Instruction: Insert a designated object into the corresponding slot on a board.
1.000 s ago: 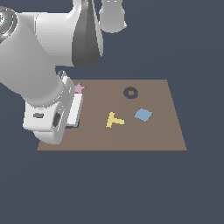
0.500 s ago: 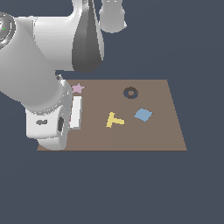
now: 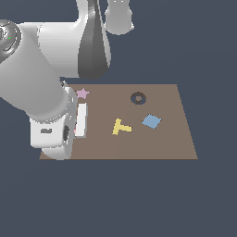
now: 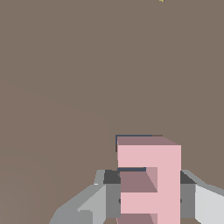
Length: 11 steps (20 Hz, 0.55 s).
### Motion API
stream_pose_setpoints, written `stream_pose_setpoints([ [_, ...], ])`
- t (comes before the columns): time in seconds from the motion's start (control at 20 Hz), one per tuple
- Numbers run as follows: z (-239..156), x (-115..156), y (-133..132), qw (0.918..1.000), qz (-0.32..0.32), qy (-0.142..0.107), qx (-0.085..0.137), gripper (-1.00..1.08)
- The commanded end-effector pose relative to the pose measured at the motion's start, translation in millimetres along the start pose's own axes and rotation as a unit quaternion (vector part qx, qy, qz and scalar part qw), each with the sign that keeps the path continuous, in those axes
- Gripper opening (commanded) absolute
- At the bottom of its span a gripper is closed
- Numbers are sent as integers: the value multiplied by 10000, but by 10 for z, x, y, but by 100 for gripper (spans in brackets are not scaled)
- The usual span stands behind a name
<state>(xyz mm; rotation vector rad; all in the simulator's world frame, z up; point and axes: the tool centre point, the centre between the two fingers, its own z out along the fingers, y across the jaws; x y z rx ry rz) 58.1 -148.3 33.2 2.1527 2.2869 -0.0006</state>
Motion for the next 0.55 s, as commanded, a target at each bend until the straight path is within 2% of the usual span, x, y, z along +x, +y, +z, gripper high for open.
stream_pose_setpoints([
  [0.0, 30, 0, 0, 10000, -2, -1, 0, -100],
  [0.05, 30, 0, 0, 10000, -2, -1, 0, 100],
  [0.5, 30, 0, 0, 10000, -2, -1, 0, 100],
])
